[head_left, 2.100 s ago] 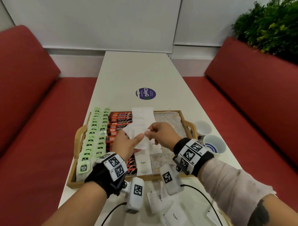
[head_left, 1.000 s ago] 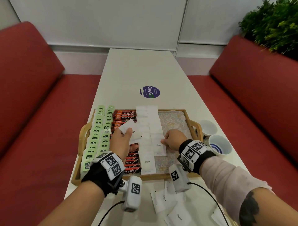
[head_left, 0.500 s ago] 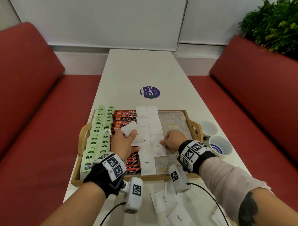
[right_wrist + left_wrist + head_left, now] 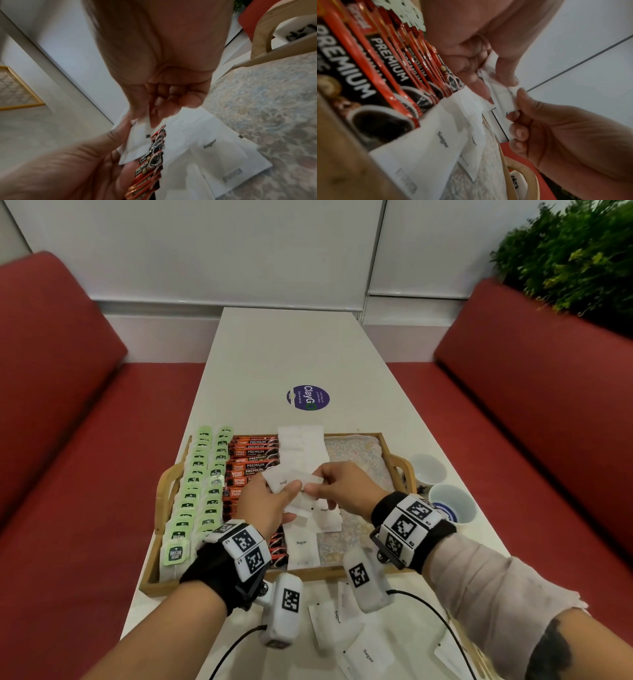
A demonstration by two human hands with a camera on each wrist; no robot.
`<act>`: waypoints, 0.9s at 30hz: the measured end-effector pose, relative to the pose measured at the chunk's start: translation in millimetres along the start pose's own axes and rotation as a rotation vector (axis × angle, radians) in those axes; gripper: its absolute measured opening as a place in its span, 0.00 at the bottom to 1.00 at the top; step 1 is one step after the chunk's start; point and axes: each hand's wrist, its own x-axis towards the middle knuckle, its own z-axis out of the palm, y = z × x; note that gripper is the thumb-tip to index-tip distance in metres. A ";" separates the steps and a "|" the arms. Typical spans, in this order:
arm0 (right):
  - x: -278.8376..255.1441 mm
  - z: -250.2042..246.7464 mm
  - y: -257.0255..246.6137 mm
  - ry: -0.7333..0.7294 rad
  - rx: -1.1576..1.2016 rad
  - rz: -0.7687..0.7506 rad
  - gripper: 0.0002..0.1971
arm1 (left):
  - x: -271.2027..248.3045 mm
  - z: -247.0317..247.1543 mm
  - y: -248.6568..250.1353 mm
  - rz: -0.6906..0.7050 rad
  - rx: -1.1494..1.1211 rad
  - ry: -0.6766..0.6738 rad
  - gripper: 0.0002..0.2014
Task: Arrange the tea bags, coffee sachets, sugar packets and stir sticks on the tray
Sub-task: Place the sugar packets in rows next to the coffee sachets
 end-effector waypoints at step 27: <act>7.5 -4.5 36.3 -0.017 -0.423 0.304 0.12 | -3.1 -7.6 0.3 0.003 0.127 0.128 0.09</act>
